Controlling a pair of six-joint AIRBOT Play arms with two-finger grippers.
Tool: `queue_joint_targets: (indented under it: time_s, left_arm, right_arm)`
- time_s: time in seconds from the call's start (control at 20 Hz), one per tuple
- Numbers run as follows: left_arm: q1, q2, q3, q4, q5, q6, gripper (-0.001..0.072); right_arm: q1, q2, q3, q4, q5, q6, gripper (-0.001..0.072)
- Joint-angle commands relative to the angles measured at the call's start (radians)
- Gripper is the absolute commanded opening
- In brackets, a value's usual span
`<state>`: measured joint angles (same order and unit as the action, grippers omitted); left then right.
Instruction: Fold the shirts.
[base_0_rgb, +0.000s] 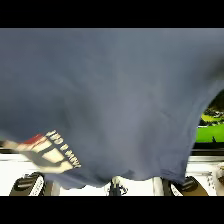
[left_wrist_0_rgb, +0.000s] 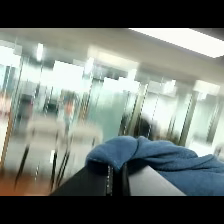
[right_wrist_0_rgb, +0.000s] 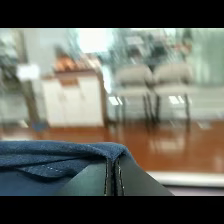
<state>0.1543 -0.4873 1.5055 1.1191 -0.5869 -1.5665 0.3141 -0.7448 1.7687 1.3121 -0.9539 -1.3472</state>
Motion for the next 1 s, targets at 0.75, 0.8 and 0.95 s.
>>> queue_joint_targets:
  time_s: [0.75,0.8,0.95]
  left_arm:
    - [-0.342,-0.710,-0.264,-0.151,0.593,0.127,0.0040]
    - [-0.341,-0.749,-0.264,-0.151,0.499,0.127,0.0041]
    - [-0.340,-0.838,-0.264,-0.151,0.246,0.126,0.0041]
  right_arm:
    - [-0.266,-0.793,0.001,-0.037,0.265,0.481,0.0054]
    - [-0.269,-0.816,0.001,-0.035,0.200,0.476,0.0054]
    - [-0.269,-0.882,0.001,0.003,-0.006,0.387,0.0055]
